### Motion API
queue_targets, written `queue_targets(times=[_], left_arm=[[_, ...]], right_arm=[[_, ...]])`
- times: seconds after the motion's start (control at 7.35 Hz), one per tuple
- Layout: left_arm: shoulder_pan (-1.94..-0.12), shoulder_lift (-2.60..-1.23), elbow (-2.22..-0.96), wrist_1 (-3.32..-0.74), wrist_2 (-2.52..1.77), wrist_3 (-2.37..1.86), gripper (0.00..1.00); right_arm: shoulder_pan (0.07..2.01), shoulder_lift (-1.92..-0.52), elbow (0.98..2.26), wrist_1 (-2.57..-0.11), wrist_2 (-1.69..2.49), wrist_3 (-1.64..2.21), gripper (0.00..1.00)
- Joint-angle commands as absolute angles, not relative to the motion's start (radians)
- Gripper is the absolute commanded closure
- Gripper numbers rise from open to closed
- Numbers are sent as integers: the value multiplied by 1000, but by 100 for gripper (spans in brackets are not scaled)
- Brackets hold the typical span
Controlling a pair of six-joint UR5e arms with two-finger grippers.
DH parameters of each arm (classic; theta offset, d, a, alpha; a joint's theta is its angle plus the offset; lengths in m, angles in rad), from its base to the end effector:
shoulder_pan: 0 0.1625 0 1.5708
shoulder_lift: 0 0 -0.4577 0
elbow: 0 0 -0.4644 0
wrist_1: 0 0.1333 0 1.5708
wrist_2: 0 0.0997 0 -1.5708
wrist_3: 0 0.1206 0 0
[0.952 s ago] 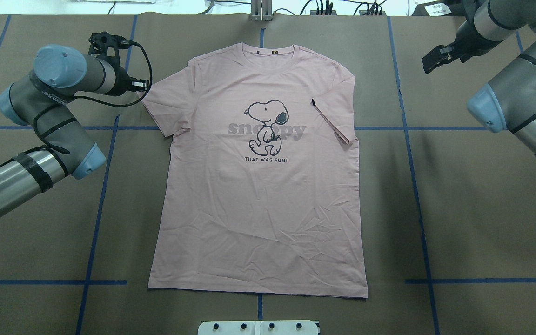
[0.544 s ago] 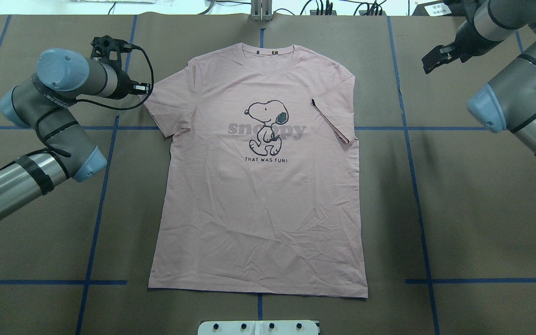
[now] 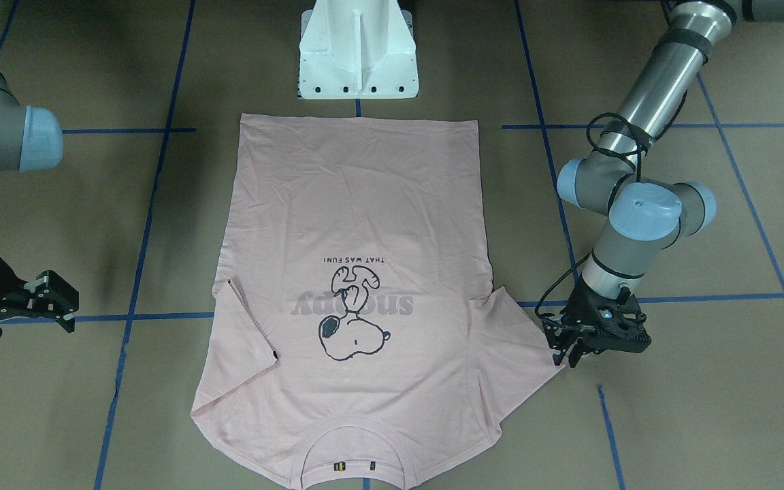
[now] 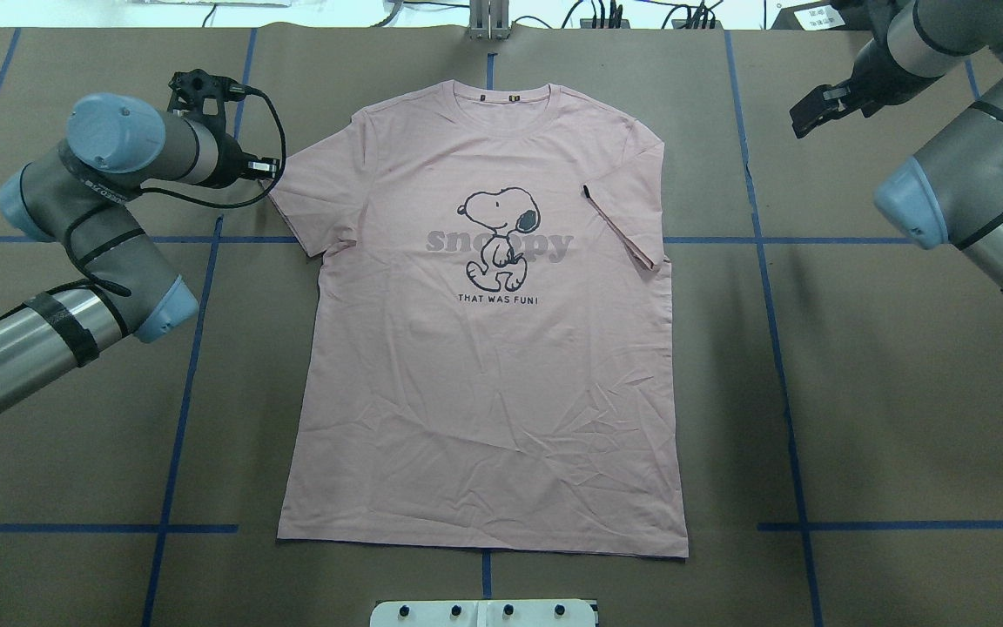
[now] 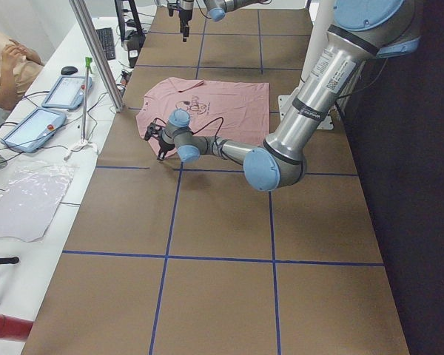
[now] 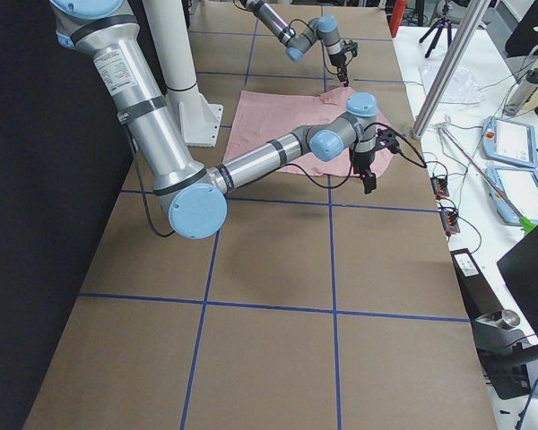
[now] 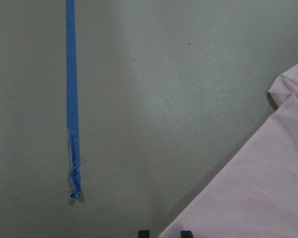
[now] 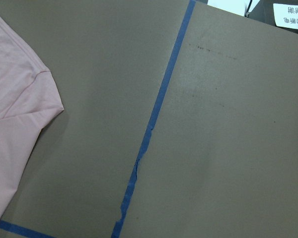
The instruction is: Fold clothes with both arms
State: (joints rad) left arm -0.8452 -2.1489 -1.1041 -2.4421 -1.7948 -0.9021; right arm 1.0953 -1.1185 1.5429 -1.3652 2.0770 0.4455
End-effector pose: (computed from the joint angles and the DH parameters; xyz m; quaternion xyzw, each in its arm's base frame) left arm 0.4942 -0.7176 0.4765 0.2503 0.4085 -0.0247 0.8774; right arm -0.2841 -0.7152 0.4094 0.1629 -0.3466 -0.0914 0.9192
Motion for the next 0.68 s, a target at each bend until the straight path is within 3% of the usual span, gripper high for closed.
queue_targets(times=[0.0,0.27,0.54], left_arm=[[-845,-2148,-1104,-2442,-1795,-902,68],[-845,-2146,-1104,-2442,-1795,-900,100],[-845,-2145,-1117,-2442,-1796,-890,100]], right_arm=[[1095,-1120,1542,-1365,2077,445,0],[1095,-1126,1543,-1365,2077,445,0],[1095,-1126,1543,-1365,2077,445,0]])
